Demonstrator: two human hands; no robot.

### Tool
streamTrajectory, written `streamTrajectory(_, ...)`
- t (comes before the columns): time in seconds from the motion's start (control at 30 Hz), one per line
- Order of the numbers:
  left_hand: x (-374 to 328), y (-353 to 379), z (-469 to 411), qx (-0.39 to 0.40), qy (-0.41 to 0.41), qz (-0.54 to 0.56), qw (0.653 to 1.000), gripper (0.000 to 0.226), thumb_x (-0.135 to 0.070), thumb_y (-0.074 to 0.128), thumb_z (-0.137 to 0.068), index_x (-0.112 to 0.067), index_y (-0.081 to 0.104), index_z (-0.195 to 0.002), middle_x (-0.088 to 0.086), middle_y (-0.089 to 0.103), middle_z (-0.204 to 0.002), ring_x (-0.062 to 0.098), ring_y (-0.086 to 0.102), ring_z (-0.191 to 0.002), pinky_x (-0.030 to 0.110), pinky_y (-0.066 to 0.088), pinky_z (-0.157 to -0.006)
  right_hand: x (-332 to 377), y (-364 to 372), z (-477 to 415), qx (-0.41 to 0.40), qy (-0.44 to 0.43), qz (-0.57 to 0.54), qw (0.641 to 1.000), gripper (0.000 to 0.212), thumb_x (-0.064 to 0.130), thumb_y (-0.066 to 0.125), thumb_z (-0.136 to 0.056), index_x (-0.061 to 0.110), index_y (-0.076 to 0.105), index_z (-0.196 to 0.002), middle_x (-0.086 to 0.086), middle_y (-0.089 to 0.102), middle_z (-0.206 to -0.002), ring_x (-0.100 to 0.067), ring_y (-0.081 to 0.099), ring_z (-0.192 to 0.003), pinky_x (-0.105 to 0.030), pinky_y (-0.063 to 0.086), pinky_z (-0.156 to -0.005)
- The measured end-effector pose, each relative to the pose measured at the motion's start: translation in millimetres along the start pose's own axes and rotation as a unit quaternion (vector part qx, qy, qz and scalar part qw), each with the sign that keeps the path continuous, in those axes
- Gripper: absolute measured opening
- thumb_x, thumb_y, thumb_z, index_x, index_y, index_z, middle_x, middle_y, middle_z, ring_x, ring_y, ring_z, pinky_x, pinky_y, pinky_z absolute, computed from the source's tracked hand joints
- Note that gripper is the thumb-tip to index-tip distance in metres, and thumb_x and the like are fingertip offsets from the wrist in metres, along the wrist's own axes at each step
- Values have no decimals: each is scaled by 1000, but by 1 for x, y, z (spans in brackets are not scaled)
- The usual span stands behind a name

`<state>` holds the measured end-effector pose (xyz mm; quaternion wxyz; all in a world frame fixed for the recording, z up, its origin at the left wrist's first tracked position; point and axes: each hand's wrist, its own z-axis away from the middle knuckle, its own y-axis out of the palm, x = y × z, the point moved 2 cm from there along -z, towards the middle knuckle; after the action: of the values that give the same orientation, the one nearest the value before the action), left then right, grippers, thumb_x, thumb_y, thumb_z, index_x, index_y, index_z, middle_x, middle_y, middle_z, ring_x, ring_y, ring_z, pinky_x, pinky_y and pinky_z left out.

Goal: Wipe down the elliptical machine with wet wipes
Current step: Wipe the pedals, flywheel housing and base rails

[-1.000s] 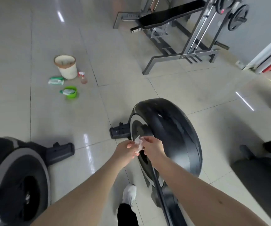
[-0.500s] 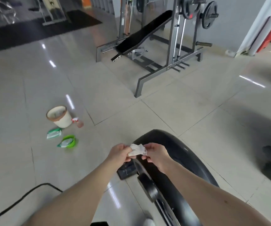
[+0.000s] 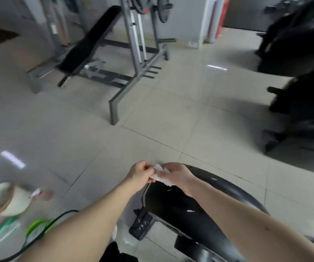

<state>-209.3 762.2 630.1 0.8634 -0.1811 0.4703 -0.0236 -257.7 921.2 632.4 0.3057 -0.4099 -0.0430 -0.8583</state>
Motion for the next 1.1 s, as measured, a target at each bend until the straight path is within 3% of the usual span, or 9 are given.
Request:
streamTrajectory(0.13,4,-29,-56,100,44,-42,993,13,-4,57,-101,-10,62,-90,5,60,-72,12,51,-51,17,44,-47,3,29,-20,-129,17,-116,985,19,27,80,-86,14,76,-99,-3,77,-92,-20,74,-84,-35,63,-84)
streamTrajectory(0.2,5,-40,-71,166,66,-73,981,9,-9,58,-102,-8,64,-95,4,59,-72,8,50,-48,17,43,-47,7,45,-11,-201,43,-162,965,11,23,77,-87,17,77,-96,-7,78,-89,-26,76,-87,-44,62,-87)
streamTrajectory(0.33,3,-51,-84,277,87,-90,953,10,-9,59,-102,-1,63,-106,5,60,-81,11,54,-63,14,46,-54,6,81,6,-315,83,-168,931,2,22,72,-94,22,72,-97,-2,76,-90,-19,73,-84,-40,64,-82)
streamTrajectory(0.5,18,-36,-77,401,109,-169,894,19,-33,68,-96,-26,65,-113,-1,68,-106,10,66,-91,24,54,-75,-16,117,23,-403,126,-215,880,11,26,74,-94,21,67,-100,1,72,-94,-16,73,-84,-37,64,-79)
streamTrajectory(0.7,45,-18,-42,457,149,-272,833,30,-23,74,-90,-30,61,-117,-7,66,-114,10,63,-106,25,54,-87,-60,158,55,-476,168,-230,832,6,18,70,-88,19,66,-92,-2,70,-91,-18,68,-81,-24,52,-57)
streamTrajectory(0.8,60,-8,-13,471,170,-308,809,26,-22,73,-91,-27,63,-115,-8,66,-109,9,63,-101,18,50,-75,-92,184,79,-507,192,-234,807,4,16,65,-85,18,66,-88,2,69,-86,-17,64,-81,-24,50,-62)
streamTrajectory(0.93,86,5,24,477,199,-357,778,22,-22,71,-92,-30,65,-112,-4,66,-109,12,64,-100,30,57,-86,-135,216,112,-572,231,-253,745,13,19,70,-79,19,58,-83,1,62,-84,-18,59,-73,-29,43,-58)
streamTrajectory(1.03,108,10,51,470,207,-358,780,21,-18,70,-93,-27,66,-112,-5,66,-107,11,64,-100,23,53,-80,-158,241,127,-564,216,-364,709,16,17,71,-85,15,55,-84,-2,65,-80,-18,61,-69,-35,52,-57)
streamTrajectory(1.1,119,12,70,470,214,-361,776,21,-16,69,-94,-26,66,-112,-7,68,-105,11,65,-101,22,51,-79,-170,257,129,-525,158,-501,670,7,17,67,-93,11,63,-93,-7,73,-89,-22,73,-77,-40,64,-69)
